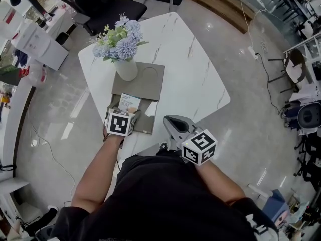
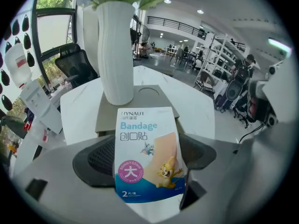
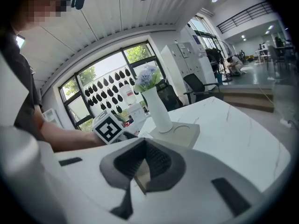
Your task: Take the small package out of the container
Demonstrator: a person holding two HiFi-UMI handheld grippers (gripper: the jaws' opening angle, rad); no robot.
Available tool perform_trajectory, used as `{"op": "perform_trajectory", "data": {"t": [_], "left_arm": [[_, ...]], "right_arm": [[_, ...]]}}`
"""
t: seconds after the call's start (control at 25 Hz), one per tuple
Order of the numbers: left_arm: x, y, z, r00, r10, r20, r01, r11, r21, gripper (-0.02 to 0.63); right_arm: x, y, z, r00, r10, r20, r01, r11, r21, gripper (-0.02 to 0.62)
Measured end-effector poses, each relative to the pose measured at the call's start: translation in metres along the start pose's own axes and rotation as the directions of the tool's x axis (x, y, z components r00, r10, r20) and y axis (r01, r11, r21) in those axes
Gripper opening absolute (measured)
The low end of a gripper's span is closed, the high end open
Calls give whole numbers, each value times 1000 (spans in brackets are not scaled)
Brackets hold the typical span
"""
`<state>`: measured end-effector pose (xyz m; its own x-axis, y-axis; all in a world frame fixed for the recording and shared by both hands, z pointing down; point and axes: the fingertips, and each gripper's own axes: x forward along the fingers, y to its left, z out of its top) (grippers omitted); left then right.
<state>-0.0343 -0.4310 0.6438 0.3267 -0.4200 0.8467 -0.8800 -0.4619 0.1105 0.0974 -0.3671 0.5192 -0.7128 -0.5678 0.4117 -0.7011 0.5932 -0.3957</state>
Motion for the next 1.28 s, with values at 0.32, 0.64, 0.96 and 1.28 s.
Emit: {"op": "perform_trajectory", "data": {"t": [0.32, 0.64, 0.96, 1.28], "left_arm": [[-67, 8, 23, 989, -24, 147, 21, 1000, 23, 425], [-126, 7, 30, 958, -46, 282, 42, 999, 22, 425], [-190, 4, 40, 864, -107, 492, 126, 992, -5, 425], [-233, -3, 26, 782, -162, 602, 145, 986, 76, 425]], "right_arm": [[4, 29, 12, 998, -33, 59, 34, 999, -27, 0], [5, 58, 23, 995, -30, 91, 34, 999, -42, 0], [-4, 80, 53, 987, -20, 161, 34, 996, -83, 0], [-11, 97, 68, 971, -24, 236, 51, 993, -108, 0]]}}
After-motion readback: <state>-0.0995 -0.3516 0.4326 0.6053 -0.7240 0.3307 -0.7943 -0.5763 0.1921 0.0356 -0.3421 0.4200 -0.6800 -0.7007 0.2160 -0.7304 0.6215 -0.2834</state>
